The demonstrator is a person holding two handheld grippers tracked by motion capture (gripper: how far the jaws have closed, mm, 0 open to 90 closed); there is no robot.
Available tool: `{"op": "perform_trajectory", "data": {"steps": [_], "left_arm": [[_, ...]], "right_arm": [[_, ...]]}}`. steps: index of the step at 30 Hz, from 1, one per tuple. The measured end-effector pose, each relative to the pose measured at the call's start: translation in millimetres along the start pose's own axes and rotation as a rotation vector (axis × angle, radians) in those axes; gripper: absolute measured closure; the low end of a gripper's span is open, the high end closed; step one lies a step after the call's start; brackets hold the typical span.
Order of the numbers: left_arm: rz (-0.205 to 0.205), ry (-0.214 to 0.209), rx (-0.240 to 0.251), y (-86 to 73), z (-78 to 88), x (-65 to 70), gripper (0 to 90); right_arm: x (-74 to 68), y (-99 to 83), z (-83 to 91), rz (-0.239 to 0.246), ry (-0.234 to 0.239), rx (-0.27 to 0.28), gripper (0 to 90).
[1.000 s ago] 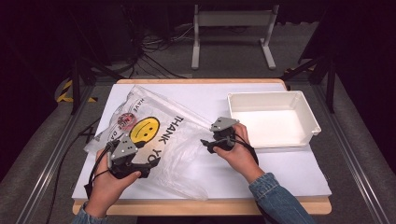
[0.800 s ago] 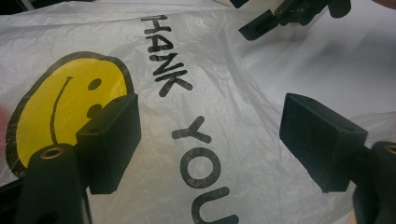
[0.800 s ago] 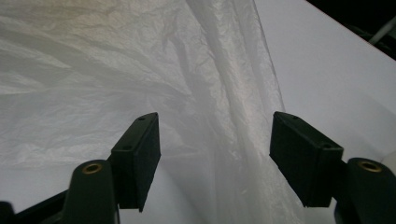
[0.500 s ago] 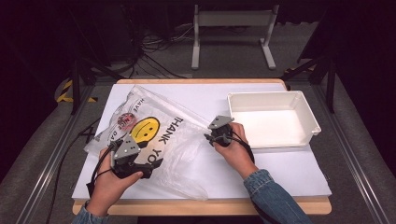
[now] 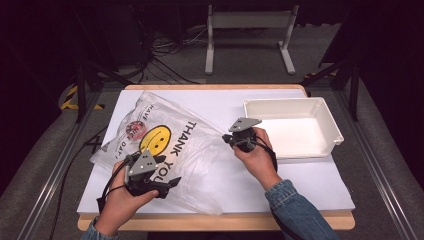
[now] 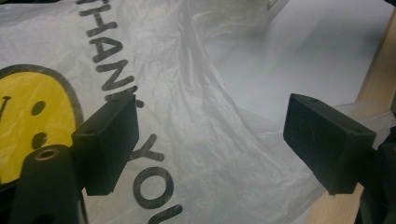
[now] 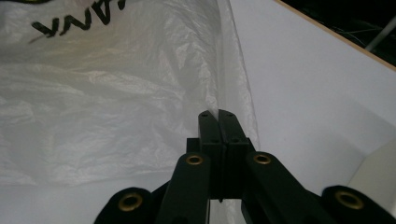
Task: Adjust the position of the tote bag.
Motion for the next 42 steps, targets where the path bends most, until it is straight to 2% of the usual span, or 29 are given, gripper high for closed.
{"op": "perform_trajectory", "data": {"steps": [2,3,4,6,10,12,14,15,16,17,18,21,22,24,25,26,27,28,29,30,31,34,35,36,37,42], "left_arm": [[-0.010,0.002,-0.008,0.3,-4.9,4.0,17.3],[-0.021,0.017,-0.022,-0.2,-10.2,5.9,16.2],[-0.021,0.017,-0.022,-0.2,-10.2,5.9,16.1],[-0.062,0.027,-0.023,0.0,-14.1,11.1,15.9],[-0.106,-0.029,-0.026,1.8,-19.0,28.2,16.0],[-0.099,-0.020,-0.049,-0.9,-22.6,32.3,15.5],[-0.083,0.050,-0.073,-4.3,-26.7,28.6,15.1],[-0.083,0.050,-0.073,-4.3,-26.7,28.6,14.5],[-0.065,0.095,-0.080,-5.9,-29.5,25.0,14.5],[-0.069,0.168,-0.105,-8.7,-34.9,19.5,13.0],[-0.069,0.168,-0.105,-8.7,-34.9,19.5,12.2],[-0.080,0.228,-0.139,-12.7,-41.8,15.7,11.6],[-0.098,0.273,-0.172,-16.1,-42.9,10.8,12.8],[-0.099,0.287,-0.179,-17.3,-41.9,7.9,15.4],[-0.082,0.296,-0.193,-19.6,-38.0,2.3,25.0],[-0.082,0.296,-0.193,-19.6,-38.0,2.3,35.0],[-0.084,0.284,-0.200,-20.5,-35.3,0.1,35.0],[-0.076,0.270,-0.200,-20.9,-32.5,-1.6,48.8],[-0.068,0.250,-0.191,-20.5,-26.7,-4.6,70.0],[-0.066,0.243,-0.185,-19.7,-23.7,-5.9,75.4],[-0.066,0.243,-0.185,-19.7,-23.7,-5.9,77.1],[-0.041,0.195,-0.151,-16.5,-14.6,-9.6,82.0],[-0.026,0.165,-0.126,-14.3,-8.4,-13.2,84.4],[-0.026,0.165,-0.126,-14.3,-8.4,-13.2,86.4],[-0.016,0.143,-0.105,-12.5,-2.7,-17.1,86.4],[0.035,0.087,-0.017,-6.5,15.2,-31.8,89.8]], "right_arm": [[-1.0,8.6,8.7,-0.022,0.019,0.024,90.0],[-1.8,13.5,14.0,-0.040,0.036,0.036,89.9],[-1.8,13.5,14.0,-0.040,0.036,0.036,89.9],[-2.3,18.2,19.4,-0.055,0.045,0.045,89.7],[-2.1,24.5,25.4,-0.070,0.062,0.060,89.4],[-1.1,26.1,26.8,-0.081,0.070,0.061,89.4],[-0.8,26.4,27.9,-0.087,0.075,0.065,89.3],[-0.8,26.4,27.9,-0.087,0.075,0.065,89.3],[-0.8,26.4,28.8,-0.089,0.079,0.067,89.2],[-1.1,26.5,30.2,-0.100,0.085,0.076,89.1],[-1.3,26.7,30.9,-0.103,0.087,0.079,89.1],[-2.2,28.2,32.6,-0.103,0.090,0.089,89.3],[-2.4,28.7,33.1,-0.104,0.091,0.091,89.3],[-2.5,29.0,33.7,-0.102,0.092,0.091,89.4],[-2.8,29.4,34.7,-0.099,0.094,0.093,89.6],[-2.8,29.4,34.7,-0.099,0.094,0.093,89.6],[-3.0,29.3,35.1,-0.099,0.094,0.092,89.6],[-3.5,29.2,35.5,-0.099,0.097,0.092,89.6],[-4.6,29.3,36.1,-0.094,0.101,0.091,89.6],[-5.4,29.7,36.5,-0.093,0.102,0.091,89.6],[-5.4,29.7,36.5,-0.093,0.102,0.091,89.6],[-6.9,31.7,37.6,-0.079,0.099,0.093,89.3],[-7.5,33.7,37.8,-0.065,0.092,0.098,88.9],[-7.5,33.7,37.8,-0.065,0.092,0.098,88.9],[-7.8,34.4,37.8,-0.059,0.092,0.099,88.6],[-12.4,40.2,35.0,-0.029,0.100,0.108,83.2]]}}
Point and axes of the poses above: each handheld gripper's, and its own axes: z roughly backward along the jaws, y roughly out of its top, x roughly to its right, the point moved 6 cm from there along -z, roughly forward along the jaws, and after that the axes turned 1 degree about y, right-handed, at the moved point
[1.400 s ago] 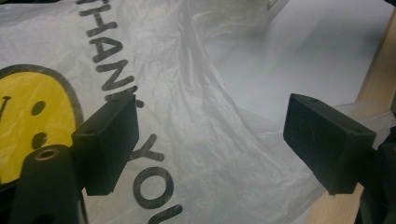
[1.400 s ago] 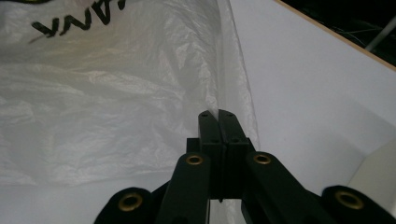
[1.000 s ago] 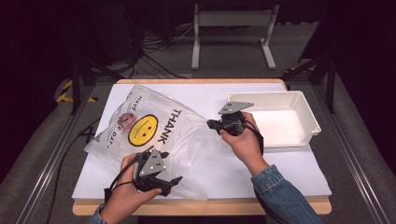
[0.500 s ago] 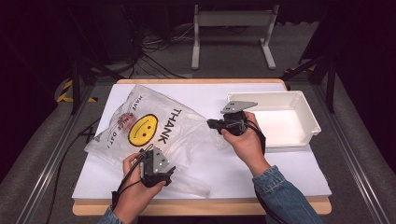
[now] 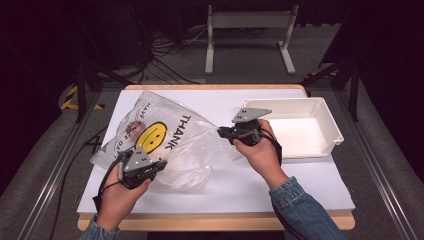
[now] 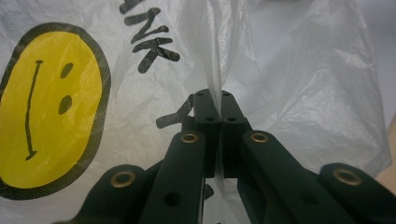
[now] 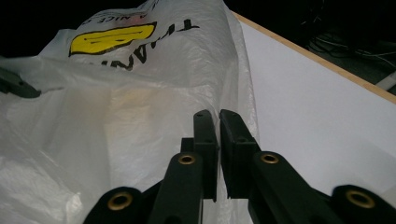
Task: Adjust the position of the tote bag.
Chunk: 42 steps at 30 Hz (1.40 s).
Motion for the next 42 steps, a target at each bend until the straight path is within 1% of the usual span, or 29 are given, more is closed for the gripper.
{"op": "perform_trajectory", "data": {"steps": [2,3,4,5,7,8,9,11,12,13,14,15,16,18,20,21,22,23,24,27,29,31,32,34,35,37,39,40,42], "left_arm": [[0.021,-0.014,0.029,1.1,4.8,-7.0,89.9],[0.026,-0.015,0.037,1.2,6.0,-9.6,89.9],[0.036,-0.019,0.045,1.0,7.4,-12.6,89.9],[0.048,-0.022,0.055,0.7,8.8,-16.3,89.9],[0.071,-0.031,0.071,-0.3,10.4,-21.3,89.9],[0.081,-0.036,0.077,-0.8,11.2,-23.5,89.9],[0.089,-0.037,0.083,-1.1,12.2,-26.0,89.9],[0.103,-0.032,0.102,-1.5,15.1,-32.3,89.8],[0.103,-0.032,0.102,-1.5,15.1,-32.3,89.8],[0.112,-0.028,0.107,-1.6,16.4,-34.1,89.8],[0.112,-0.023,0.112,-1.8,17.5,-36.5,89.8],[0.117,-0.020,0.116,-2.0,18.3,-38.1,89.8],[0.122,-0.018,0.117,-2.4,19.1,-39.7,89.8],[0.119,-0.009,0.120,-3.2,20.7,-43.5,89.7],[0.131,0.003,0.124,-4.2,23.3,-46.9,89.7],[0.132,0.010,0.125,-5.0,25.1,-49.0,89.7],[0.142,0.015,0.129,-6.1,28.0,-51.5,89.7],[0.143,0.019,0.134,-6.6,29.3,-53.3,89.7],[0.144,0.021,0.133,-7.5,30.4,-54.3,89.7],[0.152,0.030,0.135,-10.2,32.2,-57.0,89.6],[0.156,0.031,0.135,-12.2,33.5,-58.4,89.6],[0.157,0.034,0.138,-14.0,35.0,-59.5,89.6],[0.157,0.036,0.138,-14.6,35.5,-60.0,89.6],[0.165,0.043,0.139,-16.2,36.8,-60.8,89.6],[0.165,0.043,0.139,-16.2,36.8,-60.8,89.6],[0.171,0.048,0.138,-18.2,38.8,-62.0,89.6],[0.169,0.055,0.136,-19.7,40.5,-62.4,89.6],[0.173,0.053,0.135,-20.5,41.0,-61.5,89.6],[0.175,0.055,0.135,-21.6,41.4,-60.4,89.3]], "right_arm": [[-1.9,2.6,-1.8,0.009,0.002,0.005,78.4],[-2.3,4.6,-2.8,0.014,-0.005,0.012,67.3],[-2.3,6.2,-3.5,0.020,-0.016,0.022,60.1],[-2.5,8.1,-3.8,0.031,-0.028,0.034,54.8],[-5.8,11.7,-3.7,0.048,-0.017,0.067,36.6],[-7.3,13.1,-3.1,0.056,-0.018,0.084,29.7],[-8.5,14.1,-1.2,0.063,-0.018,0.102,25.9],[-10.6,14.2,5.0,0.064,-0.005,0.137,21.1],[-10.6,14.2,5.0,0.064,-0.005,0.137,21.1],[-10.3,11.9,8.8,0.061,-0.002,0.145,19.1],[-9.4,8.9,11.7,0.058,-0.001,0.149,18.8],[-6.7,0.1,17.2,0.052,-0.001,0.149,17.3],[-6.7,0.1,17.2,0.052,-0.001,0.149,17.3],[-3.6,-9.9,21.6,0.042,0.006,0.146,16.9],[0.7,-19.4,24.3,0.017,0.009,0.135,16.9],[2.8,-23.9,24.5,0.005,0.007,0.122,17.1],[4.6,-28.0,23.8,-0.003,0.004,0.105,17.2],[6.5,-33.3,21.5,-0.008,-0.003,0.081,17.2],[6.2,-35.9,19.3,-0.013,0.005,0.072,16.9],[0.2,-42.0,10.4,-0.013,0.044,0.040,15.0],[-8.5,-48.6,1.0,0.023,0.082,-0.010,14.4],[-13.7,-55.9,-5.5,0.057,0.088,-0.047,14.2],[-15.7,-60.5,-8.4,0.062,0.091,-0.065,14.2],[-16.3,-65.5,-11.5,0.055,0.097,-0.070,14.6],[-15.8,-67.3,-12.7,0.043,0.097,-0.067,14.6],[-13.9,-68.6,-16.0,0.003,0.106,-0.049,14.6],[-13.9,-68.2,-19.9,-0.019,0.117,-0.039,14.9],[-14.6,-68.1,-24.1,-0.014,0.124,-0.043,15.0],[-17.2,-68.9,-33.2,0.030,0.129,-0.064,15.8]]}}
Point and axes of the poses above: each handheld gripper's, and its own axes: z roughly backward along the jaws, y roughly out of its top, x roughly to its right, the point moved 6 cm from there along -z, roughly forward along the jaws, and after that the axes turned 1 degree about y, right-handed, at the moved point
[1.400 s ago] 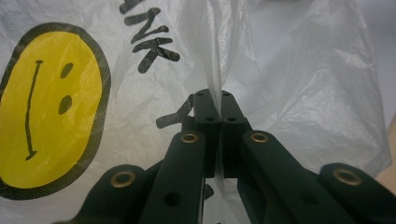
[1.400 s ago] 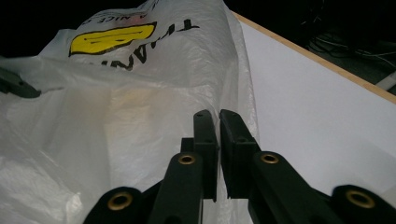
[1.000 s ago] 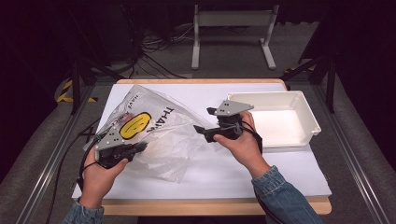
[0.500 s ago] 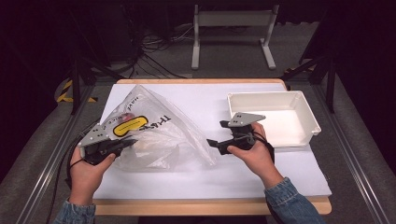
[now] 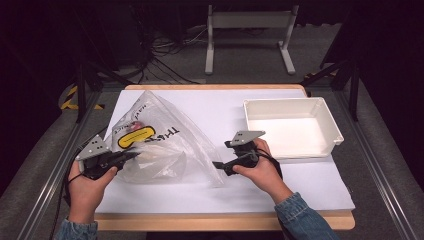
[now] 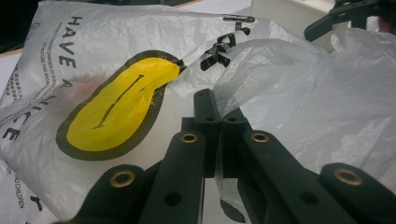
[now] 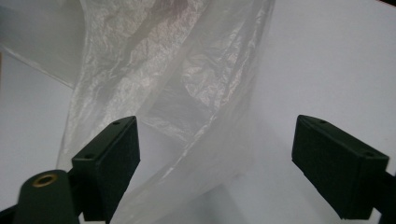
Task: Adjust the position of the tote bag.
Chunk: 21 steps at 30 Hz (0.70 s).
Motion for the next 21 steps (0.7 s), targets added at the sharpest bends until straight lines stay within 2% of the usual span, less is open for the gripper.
{"op": "perform_trajectory", "data": {"steps": [1,2,3,4,6,8,10,15,21], "left_arm": [[0.000,0.000,0.000,0.0,0.0,0.0,89.0],[-0.002,-0.001,-0.003,-1.7,0.1,2.5,88.3],[0.000,-0.004,-0.009,-3.1,0.5,4.9,87.9],[0.000,-0.004,-0.009,-3.1,0.5,4.9,87.7],[-0.004,-0.006,-0.008,-4.1,1.1,6.6,87.4],[-0.007,-0.010,-0.009,-4.7,1.9,8.1,87.1],[-0.017,-0.014,-0.008,-4.5,2.3,9.8,86.9],[-0.054,-0.043,-0.012,-0.5,1.9,19.6,87.6],[-0.137,-0.071,-0.042,5.7,-1.2,35.6,88.1]], "right_arm": [[0.0,0.0,0.0,0.000,0.000,0.000,15.8],[0.5,-1.2,-12.7,-0.002,0.017,-0.020,18.4],[1.2,-1.7,-16.4,-0.009,0.025,-0.026,23.6],[1.2,-1.7,-16.4,-0.009,0.025,-0.026,23.6],[2.7,-3.5,-25.0,-0.026,0.076,-0.051,48.0],[2.3,-2.8,-25.0,-0.034,0.100,-0.069,76.2],[0.0,0.6,-20.8,-0.047,0.122,-0.059,89.7],[-6.1,8.3,-1.5,-0.052,0.115,-0.055,90.0],[-18.8,4.4,27.6,-0.070,0.099,-0.057,90.0]]}}
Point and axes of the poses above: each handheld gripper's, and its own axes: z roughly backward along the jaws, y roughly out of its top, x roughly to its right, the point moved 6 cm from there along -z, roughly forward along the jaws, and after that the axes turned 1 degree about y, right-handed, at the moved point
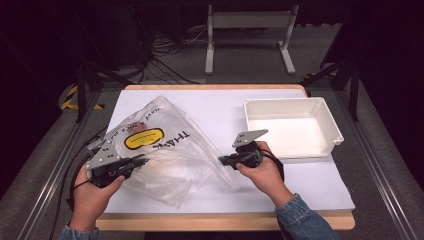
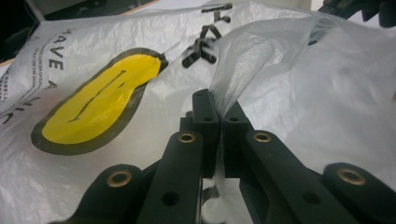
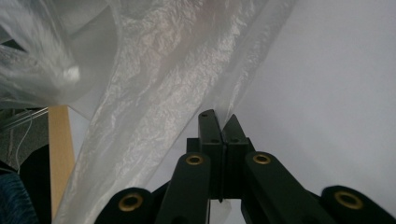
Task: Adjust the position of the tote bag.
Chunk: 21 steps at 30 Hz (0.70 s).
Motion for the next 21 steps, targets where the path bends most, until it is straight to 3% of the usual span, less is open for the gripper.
{"op": "perform_trajectory", "data": {"steps": [2,7,12,15,18,21], "left_arm": [[-0.031,-0.011,-0.011,2.8,-1.2,4.3,88.1],[-0.057,-0.029,0.005,10.5,0.2,9.6,88.4],[-0.034,-0.021,0.055,20.2,1.8,0.4,88.1],[0.010,-0.010,0.097,25.0,0.9,-11.4,88.4],[0.043,0.012,0.126,28.6,-2.1,-24.9,88.5],[0.073,0.033,0.149,30.2,-5.9,-38.1,88.4]], "right_arm": [[-5.2,-5.0,7.8,-0.014,0.000,-0.002,90.0],[-19.4,-10.9,26.9,-0.032,0.025,0.003,90.0],[-31.8,3.1,48.7,-0.016,0.042,0.054,90.0],[-28.3,17.9,53.2,-0.015,0.025,0.098,90.0],[-15.6,38.4,50.9,-0.057,0.034,0.163,90.0],[1.0,55.5,42.3,-0.104,0.033,0.193,90.0]]}}
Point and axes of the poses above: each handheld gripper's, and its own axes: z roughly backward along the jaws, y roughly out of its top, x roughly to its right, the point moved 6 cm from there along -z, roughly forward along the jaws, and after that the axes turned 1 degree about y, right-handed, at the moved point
